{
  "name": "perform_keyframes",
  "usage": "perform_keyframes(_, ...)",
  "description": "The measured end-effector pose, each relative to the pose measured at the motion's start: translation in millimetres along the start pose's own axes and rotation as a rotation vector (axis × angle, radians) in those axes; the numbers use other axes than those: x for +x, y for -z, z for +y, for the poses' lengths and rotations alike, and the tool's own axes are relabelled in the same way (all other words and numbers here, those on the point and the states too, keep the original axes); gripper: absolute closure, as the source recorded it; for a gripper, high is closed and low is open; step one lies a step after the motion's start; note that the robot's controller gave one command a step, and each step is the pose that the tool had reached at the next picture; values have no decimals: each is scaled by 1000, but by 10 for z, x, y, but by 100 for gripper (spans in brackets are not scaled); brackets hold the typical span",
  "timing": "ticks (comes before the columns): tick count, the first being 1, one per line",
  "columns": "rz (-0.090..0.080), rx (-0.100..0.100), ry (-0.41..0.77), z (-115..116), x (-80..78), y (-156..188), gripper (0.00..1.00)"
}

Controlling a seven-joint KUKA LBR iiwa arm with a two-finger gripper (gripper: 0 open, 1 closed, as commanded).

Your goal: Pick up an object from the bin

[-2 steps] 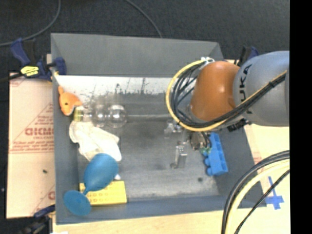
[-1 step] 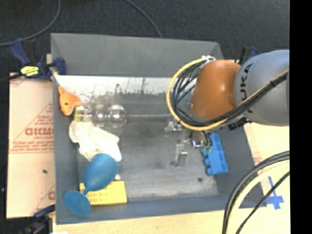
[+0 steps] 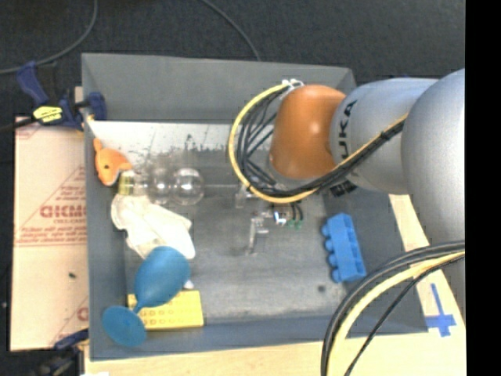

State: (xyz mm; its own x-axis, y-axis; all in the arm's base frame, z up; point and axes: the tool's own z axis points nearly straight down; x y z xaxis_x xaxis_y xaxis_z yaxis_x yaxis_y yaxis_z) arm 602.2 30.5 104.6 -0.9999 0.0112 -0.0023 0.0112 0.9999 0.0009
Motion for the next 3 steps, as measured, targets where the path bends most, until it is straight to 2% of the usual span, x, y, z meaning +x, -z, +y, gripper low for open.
perform_keyframes(1, -2, 2, 97, 407, 231, -355, 0)
perform_keyframes(2, -1, -1, 47, 448, 61, 464, 0)
perform_keyframes(3, -9, 3, 348, 32, -100, 259, 0)
